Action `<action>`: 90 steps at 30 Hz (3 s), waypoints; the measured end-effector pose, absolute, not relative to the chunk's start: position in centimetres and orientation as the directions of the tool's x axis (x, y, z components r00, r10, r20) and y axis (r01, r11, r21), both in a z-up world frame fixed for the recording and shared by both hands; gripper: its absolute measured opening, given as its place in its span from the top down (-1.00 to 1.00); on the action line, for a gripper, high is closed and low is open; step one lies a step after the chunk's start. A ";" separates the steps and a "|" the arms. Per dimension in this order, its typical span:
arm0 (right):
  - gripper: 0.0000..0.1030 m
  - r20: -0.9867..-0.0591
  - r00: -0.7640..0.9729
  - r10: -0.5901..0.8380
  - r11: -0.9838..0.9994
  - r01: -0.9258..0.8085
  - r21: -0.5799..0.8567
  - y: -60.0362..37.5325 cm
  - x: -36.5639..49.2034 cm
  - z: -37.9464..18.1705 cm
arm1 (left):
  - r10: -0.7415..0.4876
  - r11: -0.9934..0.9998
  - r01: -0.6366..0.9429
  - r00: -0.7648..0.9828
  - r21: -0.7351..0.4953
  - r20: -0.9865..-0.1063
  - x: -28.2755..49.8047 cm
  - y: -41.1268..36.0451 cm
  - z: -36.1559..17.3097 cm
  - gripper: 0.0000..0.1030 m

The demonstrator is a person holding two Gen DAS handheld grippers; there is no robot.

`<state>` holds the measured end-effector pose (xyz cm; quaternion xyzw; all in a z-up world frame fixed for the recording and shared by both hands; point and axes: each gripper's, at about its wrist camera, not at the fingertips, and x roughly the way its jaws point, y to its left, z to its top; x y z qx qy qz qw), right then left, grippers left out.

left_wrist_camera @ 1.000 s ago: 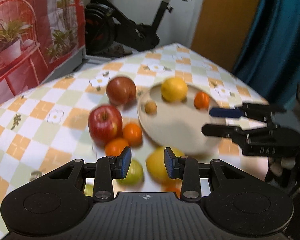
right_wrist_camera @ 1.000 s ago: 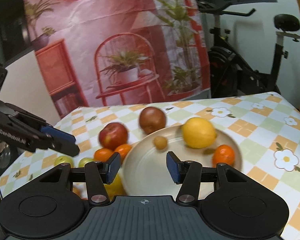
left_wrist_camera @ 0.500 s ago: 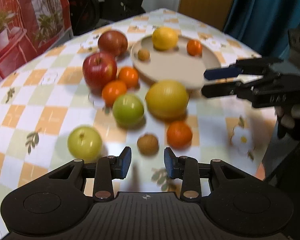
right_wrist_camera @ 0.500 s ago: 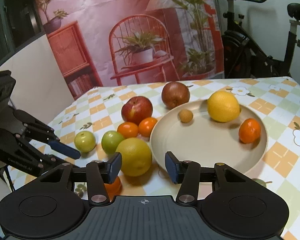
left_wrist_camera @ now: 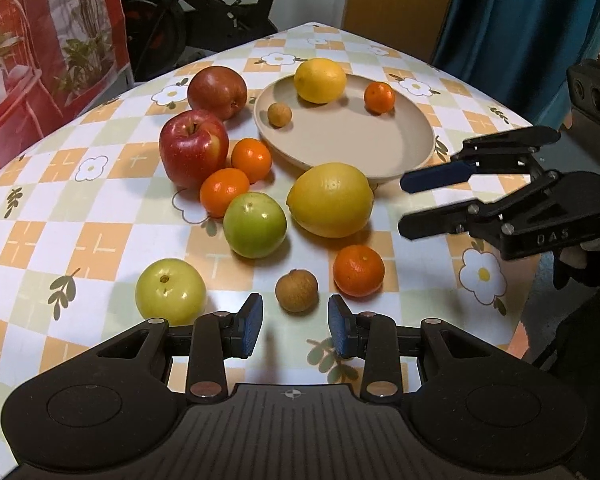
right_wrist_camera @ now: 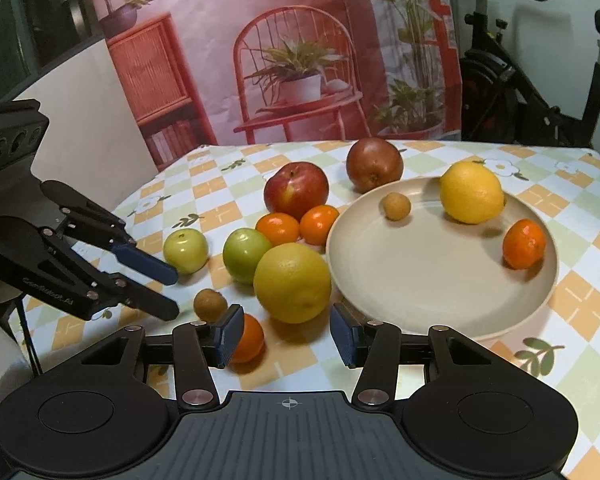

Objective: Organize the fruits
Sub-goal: 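Move the left gripper to a small brown kiwi while the right gripper approaches a tangerine, then close the left gripper on the kiwi while the right gripper closes on the tangerine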

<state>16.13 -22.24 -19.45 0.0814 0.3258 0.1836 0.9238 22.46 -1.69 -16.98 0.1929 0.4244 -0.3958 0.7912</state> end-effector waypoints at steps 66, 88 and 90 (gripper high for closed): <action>0.39 -0.579 0.607 0.544 0.838 -0.434 0.332 -20.2 17.8 -21.7 | -0.466 0.689 0.717 0.329 -0.104 -0.822 23.6 -3.0 -18.3 0.47; 0.39 -0.475 0.738 0.480 0.875 -0.360 0.325 -23.9 15.5 -18.9 | -0.488 0.693 0.720 0.445 -0.023 -0.751 21.5 -5.7 -12.9 0.47; 0.39 -0.457 0.761 0.461 0.882 -0.338 0.327 -24.9 15.4 -18.5 | -0.488 0.688 0.725 0.452 -0.011 -0.747 21.5 -6.3 -12.5 0.47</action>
